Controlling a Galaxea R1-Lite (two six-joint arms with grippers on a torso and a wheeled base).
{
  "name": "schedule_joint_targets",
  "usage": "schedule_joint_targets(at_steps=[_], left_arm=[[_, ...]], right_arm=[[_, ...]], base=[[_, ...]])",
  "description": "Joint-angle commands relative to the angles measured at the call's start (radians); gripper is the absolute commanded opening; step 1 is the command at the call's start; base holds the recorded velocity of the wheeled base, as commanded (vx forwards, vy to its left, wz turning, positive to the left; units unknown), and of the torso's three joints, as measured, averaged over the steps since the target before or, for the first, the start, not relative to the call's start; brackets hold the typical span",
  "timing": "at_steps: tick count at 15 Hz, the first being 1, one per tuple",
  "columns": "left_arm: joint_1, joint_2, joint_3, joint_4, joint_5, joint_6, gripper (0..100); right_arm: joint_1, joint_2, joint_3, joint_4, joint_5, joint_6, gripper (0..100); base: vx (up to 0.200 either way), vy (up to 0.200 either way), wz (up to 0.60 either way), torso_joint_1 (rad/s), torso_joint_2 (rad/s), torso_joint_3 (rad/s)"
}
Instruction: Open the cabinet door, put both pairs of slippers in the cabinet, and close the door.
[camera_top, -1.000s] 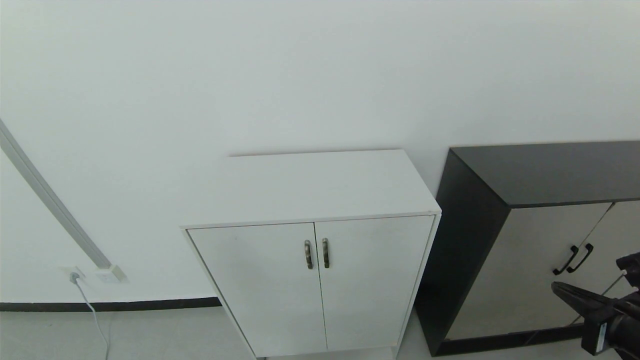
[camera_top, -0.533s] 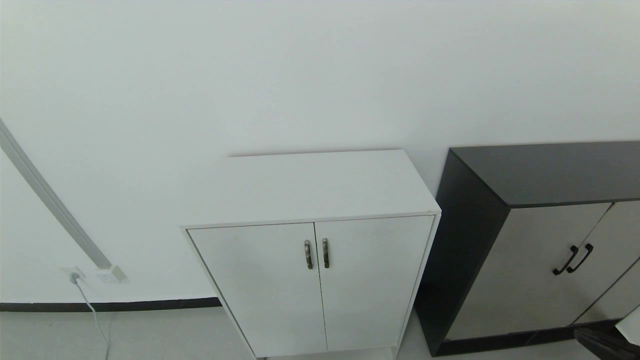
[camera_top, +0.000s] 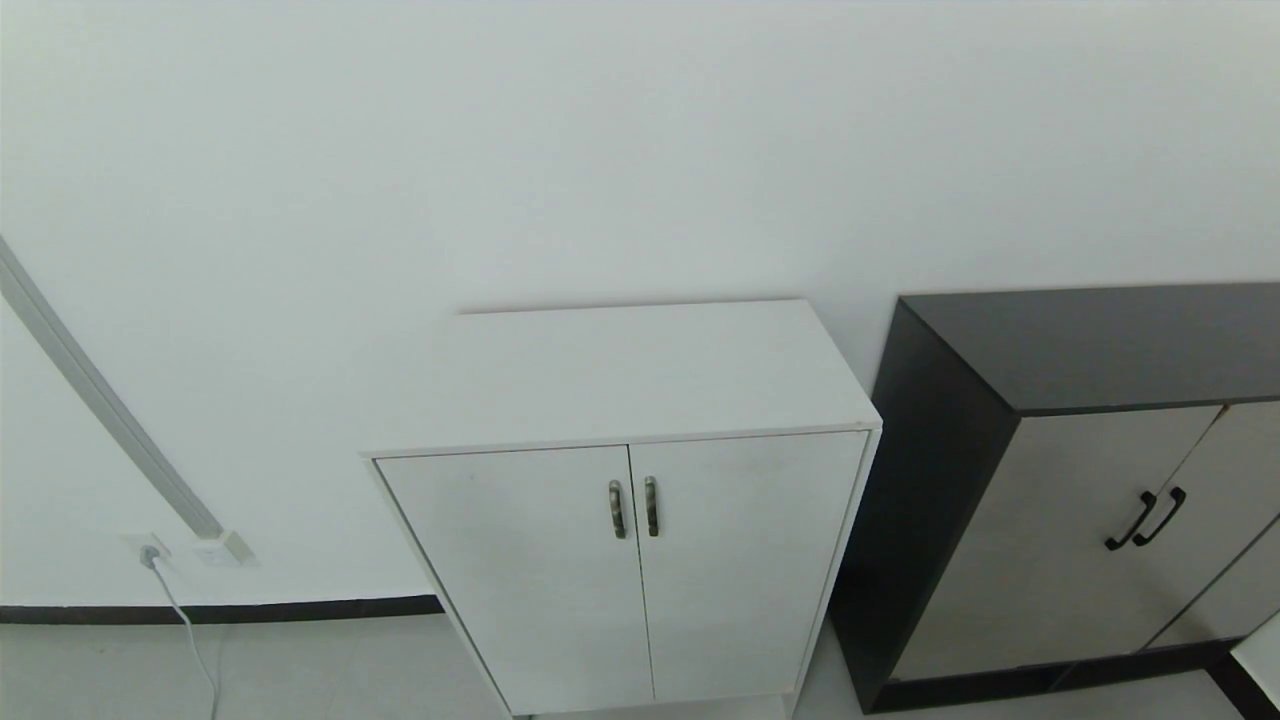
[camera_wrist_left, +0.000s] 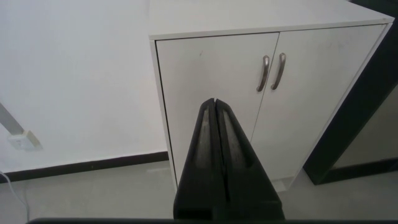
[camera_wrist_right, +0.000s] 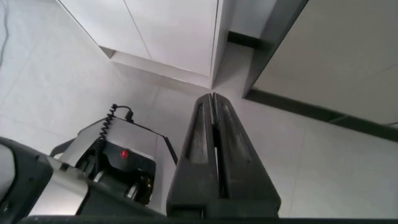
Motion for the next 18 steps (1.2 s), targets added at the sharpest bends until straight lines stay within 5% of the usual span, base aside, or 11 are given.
schedule_joint_targets(at_steps=[1,18], left_arm=[[0.0,0.001,0.0,0.0,0.0,0.0,0],[0.0,0.001,0.0,-0.001,0.0,0.0,0]], right_arm=[[0.002,-0.105,0.0,0.044,0.002,0.0,0],[0.019,-0.263,0.0,0.141,-0.07,0.083,0]], base=[[0.0,0.0,0.0,0.0,0.0,0.0],[0.0,0.0,0.0,0.0,0.0,0.0]])
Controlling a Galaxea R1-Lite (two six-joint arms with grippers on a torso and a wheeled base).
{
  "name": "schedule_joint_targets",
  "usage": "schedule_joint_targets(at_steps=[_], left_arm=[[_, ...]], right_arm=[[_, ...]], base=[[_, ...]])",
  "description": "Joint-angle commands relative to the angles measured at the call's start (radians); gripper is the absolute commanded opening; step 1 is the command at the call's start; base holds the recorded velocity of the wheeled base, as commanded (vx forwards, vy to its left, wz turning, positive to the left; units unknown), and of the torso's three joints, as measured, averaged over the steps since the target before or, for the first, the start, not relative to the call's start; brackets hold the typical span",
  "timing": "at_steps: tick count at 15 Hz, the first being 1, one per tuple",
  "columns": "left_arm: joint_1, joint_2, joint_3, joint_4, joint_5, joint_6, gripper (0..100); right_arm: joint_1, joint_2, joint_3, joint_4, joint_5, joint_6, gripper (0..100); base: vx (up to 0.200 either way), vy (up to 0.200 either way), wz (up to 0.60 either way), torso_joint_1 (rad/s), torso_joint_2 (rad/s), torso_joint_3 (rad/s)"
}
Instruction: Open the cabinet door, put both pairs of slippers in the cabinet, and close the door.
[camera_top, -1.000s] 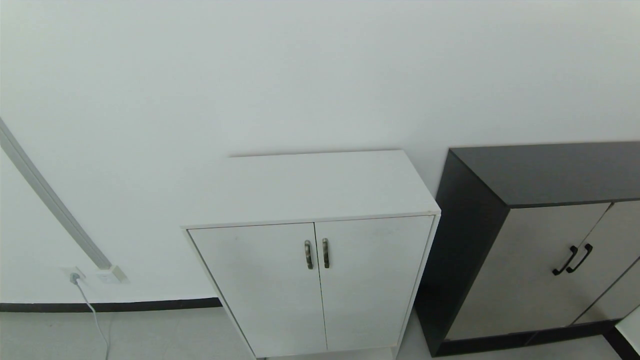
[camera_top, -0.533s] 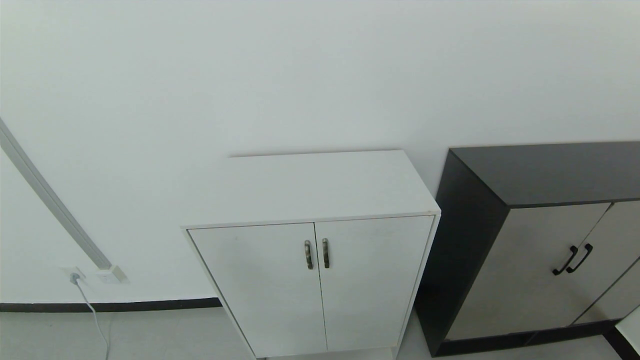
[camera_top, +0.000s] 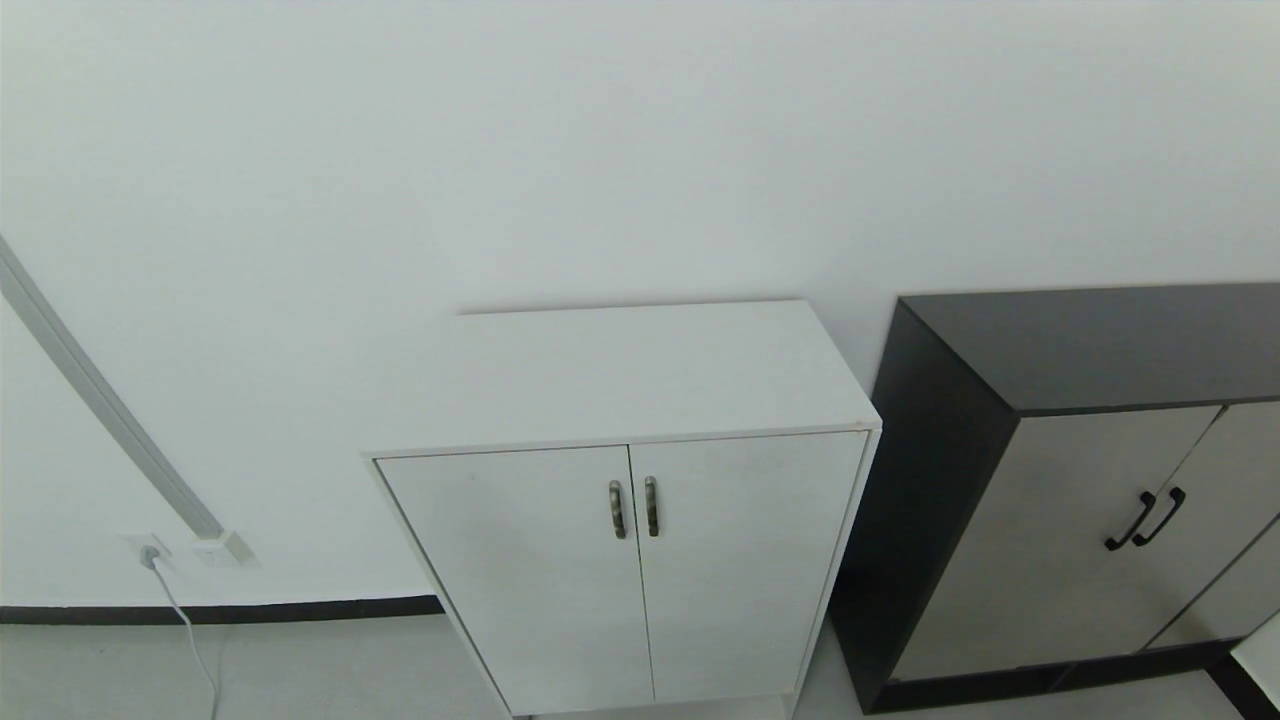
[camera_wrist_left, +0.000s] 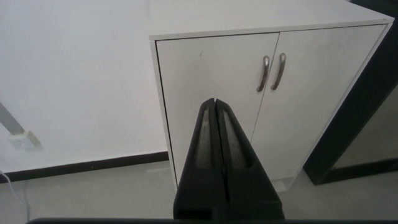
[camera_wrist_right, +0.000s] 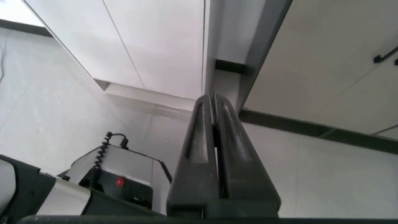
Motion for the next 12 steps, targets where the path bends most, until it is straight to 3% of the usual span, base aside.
schedule_joint_targets(at_steps=[1,6,12], left_arm=[[0.0,0.001,0.0,-0.001,0.0,0.0,0],[0.0,0.001,0.0,0.0,0.0,0.0,0],[0.0,0.001,0.0,0.0,0.0,0.0,0]], right_arm=[[0.002,-0.062,0.0,0.002,-0.021,0.034,0],[-0.023,-0.261,0.0,0.002,-0.029,0.045,0],[-0.05,-0.323,0.0,0.002,-0.038,0.054,0]], base=[[0.0,0.0,0.0,0.0,0.0,0.0],[0.0,0.0,0.0,0.0,0.0,0.0],[0.0,0.0,0.0,0.0,0.0,0.0]])
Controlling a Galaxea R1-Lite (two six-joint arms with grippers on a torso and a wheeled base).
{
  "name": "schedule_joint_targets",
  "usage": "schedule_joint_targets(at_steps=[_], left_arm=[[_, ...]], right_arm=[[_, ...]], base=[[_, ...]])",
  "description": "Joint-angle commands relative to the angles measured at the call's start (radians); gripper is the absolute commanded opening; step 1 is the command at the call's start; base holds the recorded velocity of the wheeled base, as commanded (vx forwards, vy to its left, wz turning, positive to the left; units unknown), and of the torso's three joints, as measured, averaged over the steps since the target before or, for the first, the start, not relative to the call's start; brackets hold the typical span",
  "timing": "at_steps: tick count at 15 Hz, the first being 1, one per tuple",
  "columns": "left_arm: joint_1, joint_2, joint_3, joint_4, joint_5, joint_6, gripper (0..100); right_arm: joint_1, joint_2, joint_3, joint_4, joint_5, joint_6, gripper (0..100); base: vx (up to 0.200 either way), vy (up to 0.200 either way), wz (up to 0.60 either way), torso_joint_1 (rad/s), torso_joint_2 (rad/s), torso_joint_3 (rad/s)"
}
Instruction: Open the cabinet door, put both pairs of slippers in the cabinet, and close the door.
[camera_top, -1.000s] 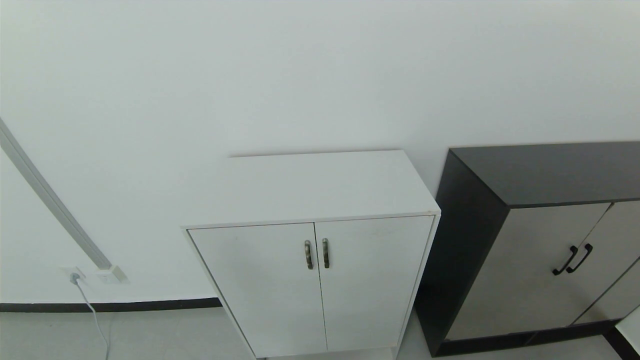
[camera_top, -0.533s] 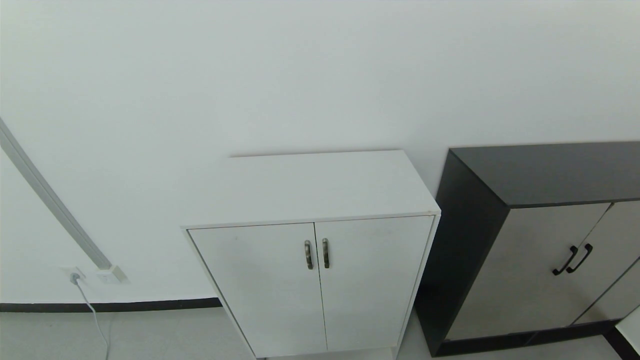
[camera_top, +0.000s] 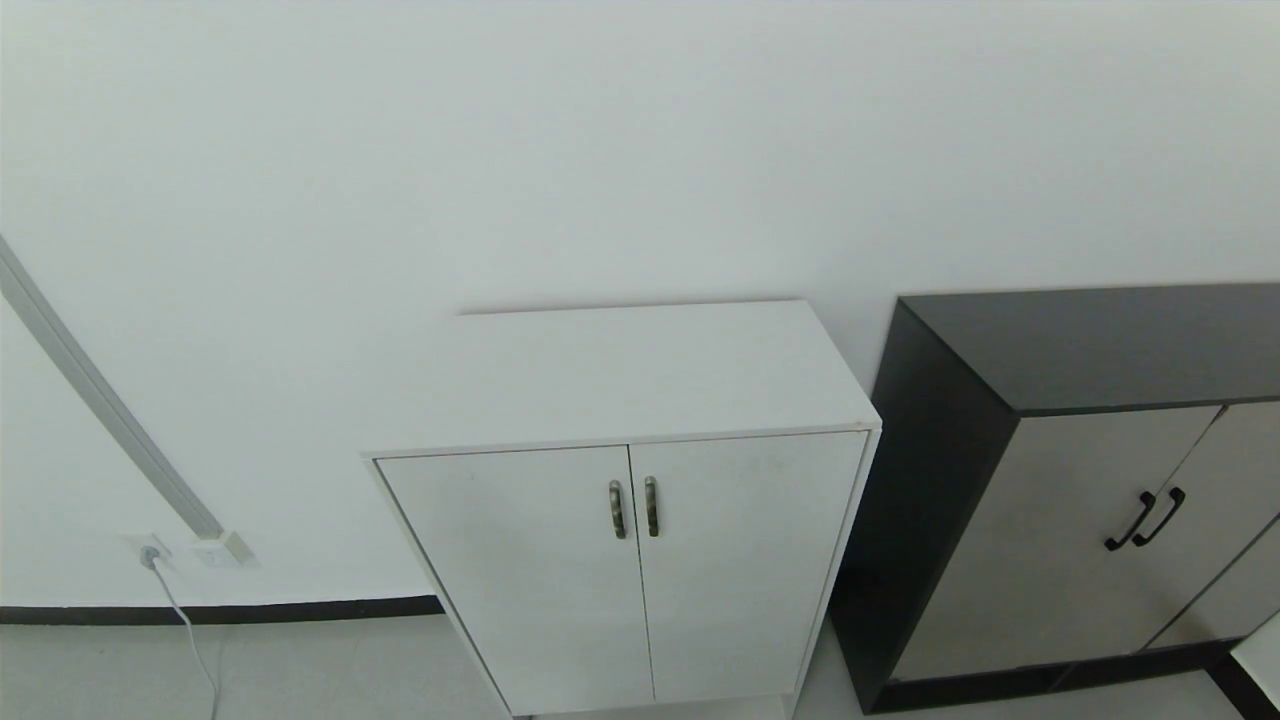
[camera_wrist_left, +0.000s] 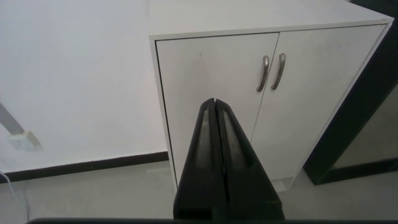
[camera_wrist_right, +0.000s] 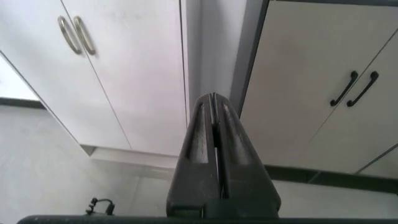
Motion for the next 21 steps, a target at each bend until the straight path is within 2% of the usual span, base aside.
schedule_joint_targets(at_steps=[1,5,9,13,21], left_arm=[[0.0,0.001,0.0,0.0,0.0,0.0,0],[0.0,0.001,0.0,0.0,0.0,0.0,0],[0.0,0.001,0.0,0.0,0.0,0.0,0],[0.0,0.001,0.0,-0.001,0.0,0.0,0],[0.0,0.001,0.0,0.0,0.0,0.0,0]], right_arm=[[-0.004,-0.015,0.0,0.0,-0.01,-0.002,0],[-0.066,-0.105,0.0,0.001,-0.019,-0.008,0],[-0.067,-0.105,0.0,0.0,-0.036,0.007,0],[-0.067,-0.105,0.0,-0.006,-0.133,0.096,0],[-0.067,-0.105,0.0,-0.006,-0.133,0.093,0]], base=[[0.0,0.0,0.0,0.0,0.0,0.0],[0.0,0.0,0.0,0.0,0.0,0.0],[0.0,0.0,0.0,0.0,0.0,0.0],[0.0,0.0,0.0,0.0,0.0,0.0],[0.0,0.0,0.0,0.0,0.0,0.0]])
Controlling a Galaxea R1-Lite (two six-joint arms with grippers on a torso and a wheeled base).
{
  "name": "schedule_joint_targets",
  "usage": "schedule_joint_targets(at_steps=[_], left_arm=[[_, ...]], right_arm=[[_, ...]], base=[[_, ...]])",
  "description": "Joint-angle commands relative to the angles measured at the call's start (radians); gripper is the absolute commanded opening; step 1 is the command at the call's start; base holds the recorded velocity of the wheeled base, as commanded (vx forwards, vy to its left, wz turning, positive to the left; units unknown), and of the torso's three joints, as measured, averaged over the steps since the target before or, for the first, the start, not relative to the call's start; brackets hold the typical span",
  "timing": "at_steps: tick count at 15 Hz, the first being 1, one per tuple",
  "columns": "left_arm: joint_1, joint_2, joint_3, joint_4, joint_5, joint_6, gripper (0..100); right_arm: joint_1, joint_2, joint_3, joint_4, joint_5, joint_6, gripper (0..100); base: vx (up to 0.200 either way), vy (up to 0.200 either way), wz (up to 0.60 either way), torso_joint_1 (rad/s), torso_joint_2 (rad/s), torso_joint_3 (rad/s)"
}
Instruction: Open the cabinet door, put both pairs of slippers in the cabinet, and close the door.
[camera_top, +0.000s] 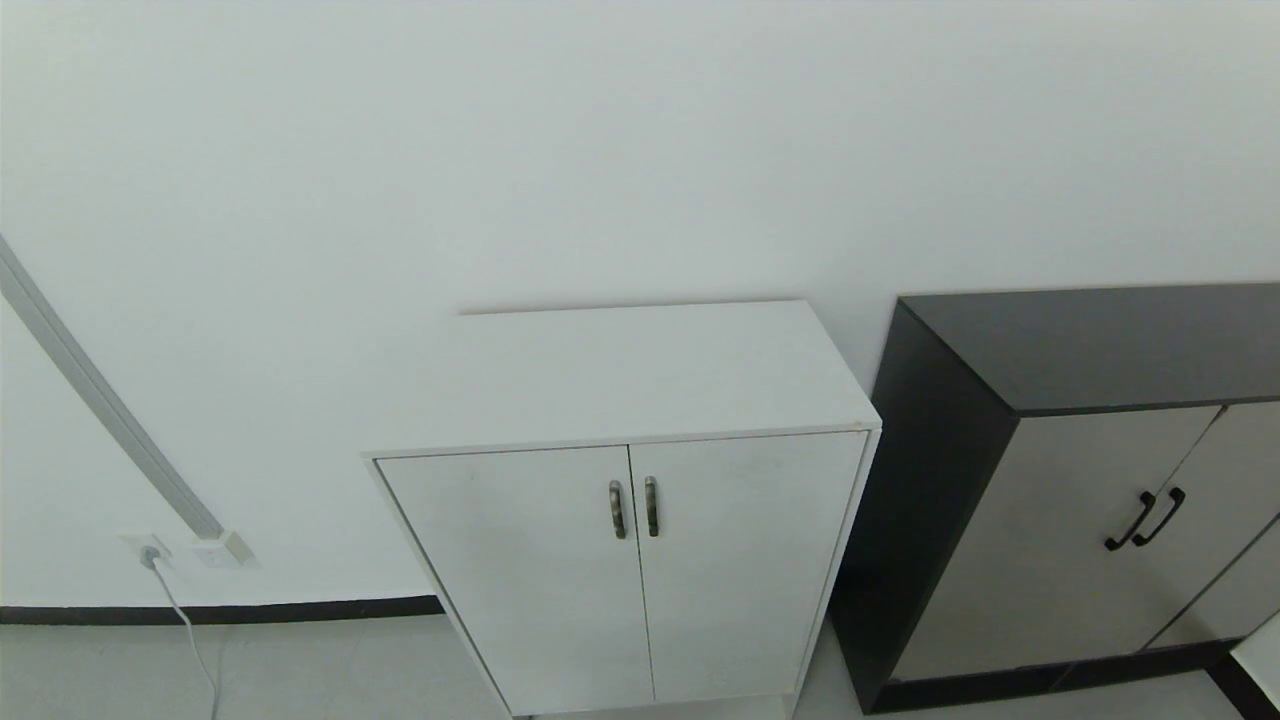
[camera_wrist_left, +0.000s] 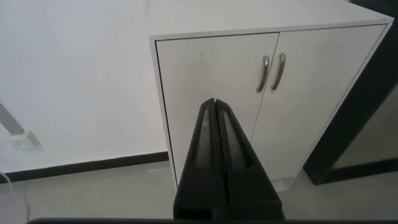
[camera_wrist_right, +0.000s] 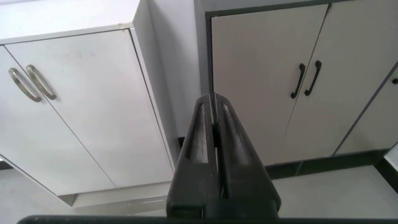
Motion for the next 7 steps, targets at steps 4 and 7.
schedule_joint_targets(at_steps=[4,7], left_arm=[[0.0,0.001,0.0,0.001,0.0,0.0,0],[0.0,0.001,0.0,0.001,0.0,0.0,0]], right_arm=[[0.0,0.002,0.0,0.0,0.003,-0.004,0],[0.0,0.002,0.0,0.0,0.003,-0.004,0]], base=[[0.0,0.0,0.0,0.0,0.0,0.0],[0.0,0.0,0.0,0.0,0.0,0.0]])
